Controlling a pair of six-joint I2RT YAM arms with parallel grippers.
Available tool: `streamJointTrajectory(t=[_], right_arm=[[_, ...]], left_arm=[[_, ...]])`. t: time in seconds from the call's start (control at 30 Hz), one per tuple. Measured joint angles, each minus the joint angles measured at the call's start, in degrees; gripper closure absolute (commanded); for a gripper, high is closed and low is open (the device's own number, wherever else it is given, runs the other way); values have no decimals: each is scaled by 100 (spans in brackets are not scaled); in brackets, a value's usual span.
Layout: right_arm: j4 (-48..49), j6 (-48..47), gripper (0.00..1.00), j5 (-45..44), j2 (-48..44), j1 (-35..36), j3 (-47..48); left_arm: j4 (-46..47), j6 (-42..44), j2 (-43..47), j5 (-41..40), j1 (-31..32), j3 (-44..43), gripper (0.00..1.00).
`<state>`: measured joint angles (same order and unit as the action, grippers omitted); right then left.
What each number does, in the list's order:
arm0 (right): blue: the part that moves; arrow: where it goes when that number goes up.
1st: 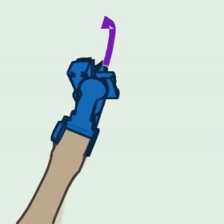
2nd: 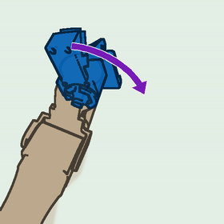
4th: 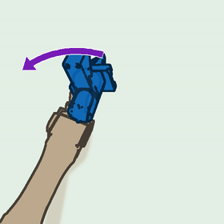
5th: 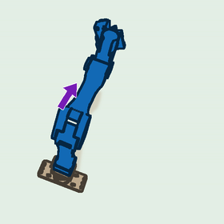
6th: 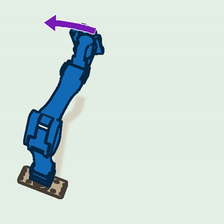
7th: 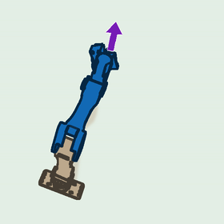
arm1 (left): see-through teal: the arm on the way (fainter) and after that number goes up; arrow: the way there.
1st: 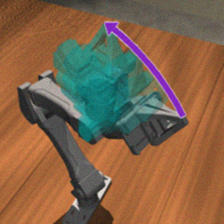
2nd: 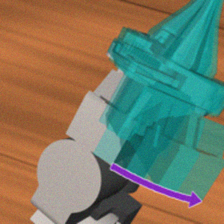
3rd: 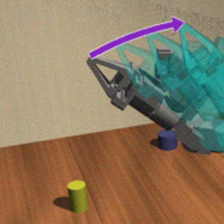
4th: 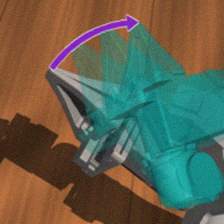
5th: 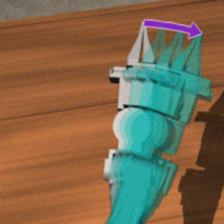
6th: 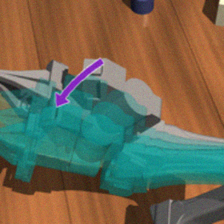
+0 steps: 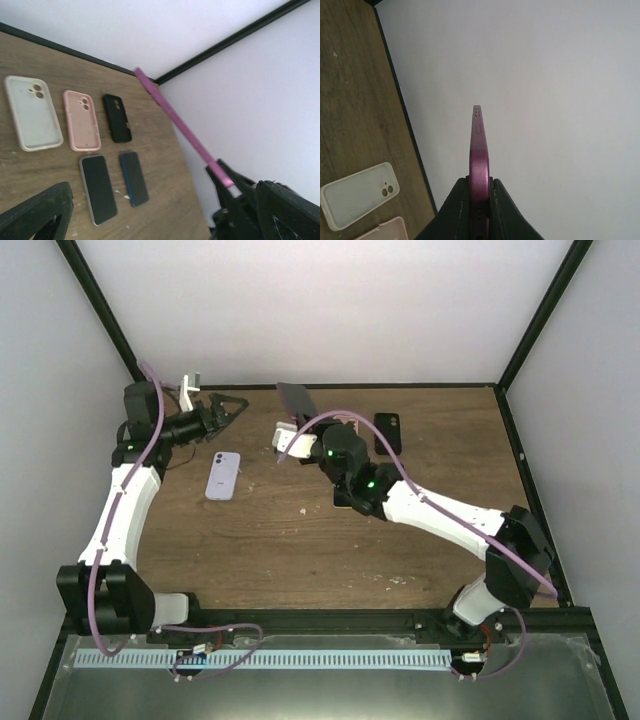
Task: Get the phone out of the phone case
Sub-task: Place the phone at the center of the board.
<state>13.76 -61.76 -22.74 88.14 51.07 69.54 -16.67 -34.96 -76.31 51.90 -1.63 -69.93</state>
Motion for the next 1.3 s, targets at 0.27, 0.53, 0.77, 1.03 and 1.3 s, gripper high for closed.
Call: streamJointTrajectory(t=[0.27,0.53,0.77,1.03,1.3], right_arm=[[1587,-1360,99,-442,221,713,-839],[2918,-2406,99,-688,496,1220,-1130],[3501,-2787,99,-761,621,1364,-1130],[3733,-2979,99,-778,824,1504,-1134],[3766,-2990,99,-857,909,1554,-1189]], left_arm=[[636,-946,586,437,-17,804,5],[1224,-1698,706,570,-22,1338,20],[1604,-2074,704,656,-22,1537,36],[2070,-2343,682,734,-22,1676,58],[2470,-2583,522,820,13,1867,78]])
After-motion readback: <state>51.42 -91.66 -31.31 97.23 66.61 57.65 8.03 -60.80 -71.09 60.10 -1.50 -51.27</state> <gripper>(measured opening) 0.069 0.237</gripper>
